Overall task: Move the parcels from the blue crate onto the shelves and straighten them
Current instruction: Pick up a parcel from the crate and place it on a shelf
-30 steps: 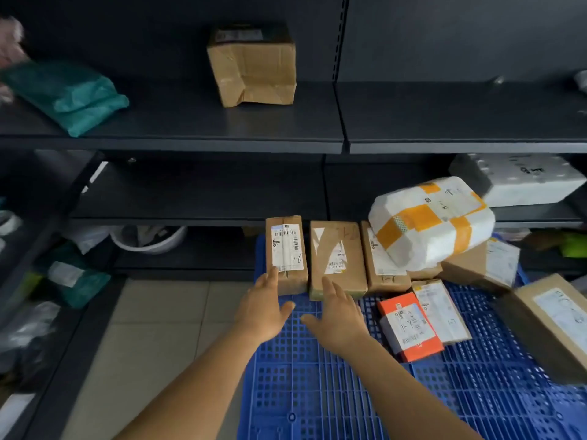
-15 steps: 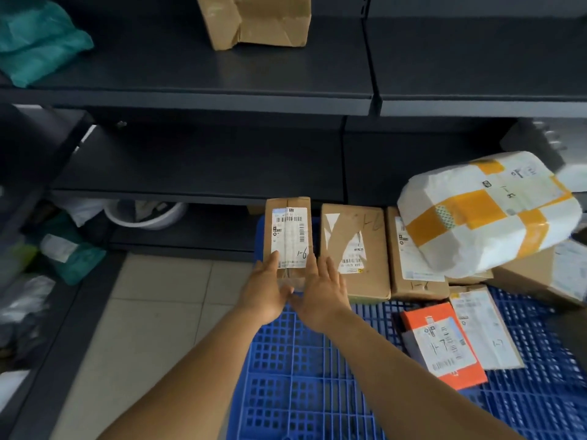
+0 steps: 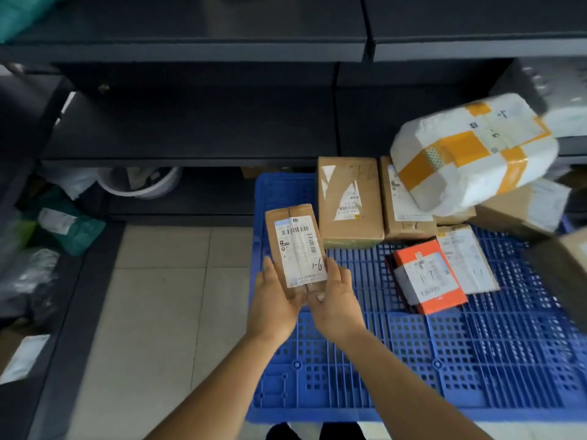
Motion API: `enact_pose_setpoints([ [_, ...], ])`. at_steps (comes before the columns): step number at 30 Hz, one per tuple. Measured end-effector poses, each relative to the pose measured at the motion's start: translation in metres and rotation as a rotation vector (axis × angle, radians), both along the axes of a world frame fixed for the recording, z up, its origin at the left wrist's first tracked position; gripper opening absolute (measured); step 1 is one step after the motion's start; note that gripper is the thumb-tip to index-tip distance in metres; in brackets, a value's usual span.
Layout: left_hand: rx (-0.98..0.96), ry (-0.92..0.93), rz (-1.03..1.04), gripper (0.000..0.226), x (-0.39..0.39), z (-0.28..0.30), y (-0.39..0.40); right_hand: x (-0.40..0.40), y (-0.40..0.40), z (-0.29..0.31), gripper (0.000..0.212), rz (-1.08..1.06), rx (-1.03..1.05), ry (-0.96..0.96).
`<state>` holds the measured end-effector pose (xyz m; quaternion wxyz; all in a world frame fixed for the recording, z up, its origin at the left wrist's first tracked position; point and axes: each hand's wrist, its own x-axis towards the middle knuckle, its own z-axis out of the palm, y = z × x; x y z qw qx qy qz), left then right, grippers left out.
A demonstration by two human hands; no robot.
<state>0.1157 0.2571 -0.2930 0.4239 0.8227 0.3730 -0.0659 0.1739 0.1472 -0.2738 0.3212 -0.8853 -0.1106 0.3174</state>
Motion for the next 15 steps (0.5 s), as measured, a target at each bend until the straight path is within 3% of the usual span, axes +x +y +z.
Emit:
enact_pose_setpoints([
  [6, -0.045, 0.000, -0.088, 0.053, -0.026, 0.009, -0.052, -0.028, -0.046, 0.008, 0.066, -0.076, -0.031, 0.007],
  [15, -0.065, 0.061, -0.022, 0.062, -0.045, 0.011, -0.104, -0.041, -0.103, -0.002, 0.058, -0.029, -0.023, 0.107],
])
